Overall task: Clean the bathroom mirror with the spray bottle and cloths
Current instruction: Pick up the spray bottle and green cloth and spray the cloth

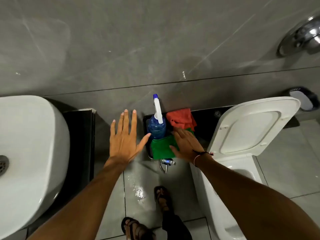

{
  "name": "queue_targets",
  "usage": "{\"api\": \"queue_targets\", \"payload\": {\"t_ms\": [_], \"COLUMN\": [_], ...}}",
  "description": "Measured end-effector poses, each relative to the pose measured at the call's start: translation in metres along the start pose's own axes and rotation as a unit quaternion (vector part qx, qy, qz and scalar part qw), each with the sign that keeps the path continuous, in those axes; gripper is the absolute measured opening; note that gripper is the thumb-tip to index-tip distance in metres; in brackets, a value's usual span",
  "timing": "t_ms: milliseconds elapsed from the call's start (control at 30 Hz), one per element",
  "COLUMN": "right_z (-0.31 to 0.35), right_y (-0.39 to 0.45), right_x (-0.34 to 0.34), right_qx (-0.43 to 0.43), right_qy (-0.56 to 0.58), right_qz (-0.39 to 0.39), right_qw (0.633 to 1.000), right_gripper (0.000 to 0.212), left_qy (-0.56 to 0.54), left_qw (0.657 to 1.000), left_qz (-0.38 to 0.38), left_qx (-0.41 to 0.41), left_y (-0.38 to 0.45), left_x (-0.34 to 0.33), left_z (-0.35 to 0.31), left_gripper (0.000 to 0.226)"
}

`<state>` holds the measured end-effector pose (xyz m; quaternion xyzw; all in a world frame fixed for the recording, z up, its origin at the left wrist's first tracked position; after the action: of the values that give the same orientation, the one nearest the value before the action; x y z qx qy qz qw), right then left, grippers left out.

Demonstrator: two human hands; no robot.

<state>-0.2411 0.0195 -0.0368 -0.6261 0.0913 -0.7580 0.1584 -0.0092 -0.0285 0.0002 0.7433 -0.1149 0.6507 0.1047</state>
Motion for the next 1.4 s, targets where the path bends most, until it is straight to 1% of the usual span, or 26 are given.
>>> {"api": "queue_targets", "payload": {"t_ms": [33,100,267,400,500,567,633,667,733,800,867,967,1000,1033,1100,1133,1200,1300,1400], "right_z": [-0.002,-0.008,-0.016,-0.021,-0.019,-0.018,-0.016,-0.015,-0.013,-0.015,-0.019,-0.031,-0.035,-0.038,-0.043,-0.044,-0.040,-0.026,-0.001], "right_y": [0.005,0.016,0.038,0.047,0.056,0.058,0.059,0.058,0.059,0.061,0.060,0.054,0.050,0.046,0.040,0.038,0.034,0.029,0.028], "right_x": [-0.001,-0.004,-0.024,-0.033,-0.030,-0.028,-0.025,-0.023,-0.016,-0.009,0.002,0.019,0.026,0.032,0.040,0.043,0.047,0.058,0.078], "right_qx": [0.009,0.015,0.043,0.062,0.081,0.086,0.081,0.080,0.084,0.070,0.051,0.018,-0.006,-0.036,-0.092,-0.112,-0.142,-0.157,-0.167], "right_qy": [0.000,0.001,0.003,-0.006,-0.027,-0.029,-0.010,0.001,0.020,0.051,0.090,0.181,0.241,0.317,0.448,0.487,0.545,0.598,0.651], "right_qz": [-0.008,-0.011,0.064,0.078,0.087,0.098,0.120,0.132,0.158,0.184,0.201,0.213,0.212,0.207,0.199,0.196,0.209,0.233,0.228], "right_qw": [1.000,1.000,0.997,0.995,0.992,0.991,0.989,0.988,0.984,0.979,0.974,0.960,0.947,0.925,0.867,0.844,0.800,0.750,0.704], "right_gripper": [0.069,0.070,0.083,0.079,0.071,0.060,0.052,0.048,0.037,0.027,0.026,0.029,0.032,0.030,0.021,0.021,0.028,0.034,0.023], "left_qy": [-0.001,-0.006,-0.028,-0.068,-0.129,-0.230,-0.335,-0.368,-0.407,-0.439,-0.454,-0.471,-0.480,-0.490,-0.500,-0.504,-0.520,-0.550,-0.562], "left_qw": [1.000,1.000,0.999,0.997,0.990,0.972,0.938,0.925,0.909,0.894,0.887,0.876,0.871,0.866,0.862,0.861,0.853,0.834,0.822], "left_qz": [0.007,-0.004,-0.029,-0.024,0.009,0.048,0.088,0.096,0.093,0.080,0.082,0.096,0.097,0.094,0.078,0.068,0.043,-0.019,-0.080], "left_qx": [0.004,0.006,-0.016,-0.040,-0.049,-0.027,-0.011,-0.009,0.004,0.024,0.029,0.031,0.033,0.033,0.029,0.026,0.026,0.038,0.042], "left_y": [0.002,0.006,0.019,0.026,0.031,0.035,0.039,0.041,0.048,0.055,0.063,0.070,0.070,0.071,0.071,0.070,0.066,0.055,0.031], "left_x": [-0.002,-0.007,-0.020,-0.023,-0.028,-0.033,-0.038,-0.040,-0.044,-0.048,-0.052,-0.054,-0.051,-0.047,-0.034,-0.023,0.004,0.052,0.104], "left_z": [0.001,0.002,-0.003,-0.012,-0.021,-0.024,-0.026,-0.029,-0.032,-0.034,-0.036,-0.030,-0.027,-0.024,-0.019,-0.016,-0.012,-0.001,0.015], "left_gripper": [0.096,0.096,0.098,0.103,0.108,0.112,0.113,0.111,0.101,0.085,0.072,0.071,0.072,0.072,0.068,0.063,0.055,0.049,0.042]}}
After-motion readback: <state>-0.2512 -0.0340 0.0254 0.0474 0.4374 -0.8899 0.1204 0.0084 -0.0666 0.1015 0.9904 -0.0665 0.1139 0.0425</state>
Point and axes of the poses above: each hand's wrist, its own y-axis towards the middle knuckle, its own x-axis out of the back of the hand, z = x × y, the point moved 3 cm from there along y, towards the middle knuckle, and after that the axes turned 2 degrees about -y, right-handed, at the moved point
